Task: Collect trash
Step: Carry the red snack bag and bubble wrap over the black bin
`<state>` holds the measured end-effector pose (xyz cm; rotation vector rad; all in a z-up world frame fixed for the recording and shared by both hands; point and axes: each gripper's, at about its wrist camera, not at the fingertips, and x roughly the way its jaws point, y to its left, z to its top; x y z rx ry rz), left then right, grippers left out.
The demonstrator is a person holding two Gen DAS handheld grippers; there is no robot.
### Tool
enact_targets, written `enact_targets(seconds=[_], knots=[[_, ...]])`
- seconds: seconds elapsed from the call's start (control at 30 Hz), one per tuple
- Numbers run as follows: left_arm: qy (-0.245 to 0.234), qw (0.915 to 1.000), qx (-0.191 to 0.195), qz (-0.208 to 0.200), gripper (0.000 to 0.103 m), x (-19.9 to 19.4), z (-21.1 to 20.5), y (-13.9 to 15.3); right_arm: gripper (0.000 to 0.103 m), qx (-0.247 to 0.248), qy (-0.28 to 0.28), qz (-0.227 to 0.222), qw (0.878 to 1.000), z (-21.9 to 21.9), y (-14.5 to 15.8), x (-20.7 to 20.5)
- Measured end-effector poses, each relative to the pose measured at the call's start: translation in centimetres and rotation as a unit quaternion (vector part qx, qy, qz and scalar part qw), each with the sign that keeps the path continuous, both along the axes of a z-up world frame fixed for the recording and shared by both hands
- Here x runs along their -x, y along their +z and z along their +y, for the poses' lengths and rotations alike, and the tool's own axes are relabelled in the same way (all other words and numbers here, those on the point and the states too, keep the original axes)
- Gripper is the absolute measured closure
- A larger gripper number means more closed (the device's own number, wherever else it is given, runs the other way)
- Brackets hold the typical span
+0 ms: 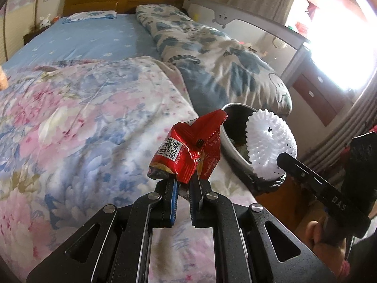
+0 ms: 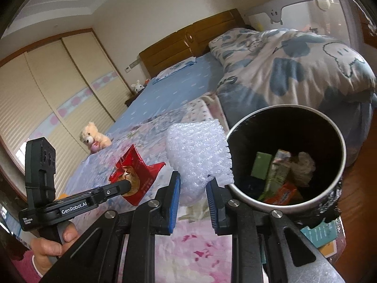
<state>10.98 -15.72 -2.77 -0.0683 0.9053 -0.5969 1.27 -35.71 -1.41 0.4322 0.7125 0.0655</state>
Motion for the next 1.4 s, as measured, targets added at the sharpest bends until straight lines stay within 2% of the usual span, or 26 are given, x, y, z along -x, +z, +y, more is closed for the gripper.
enact_targets(seconds=[0.43, 1.4], knots=[[-0.037, 0.9992, -0.009, -0.007, 0.096, 0.2, -4.5, 0.6, 0.081, 0.001, -0.035, -0.002, 0.999, -2.8, 0.2, 1.0], [-0.082, 0.9962, -0.022, -0.021, 0.096, -0.5, -10.9, 1.4, 0.081, 0.007, -0.078, 0.008, 0.997, -7.4, 0.0, 1.1]])
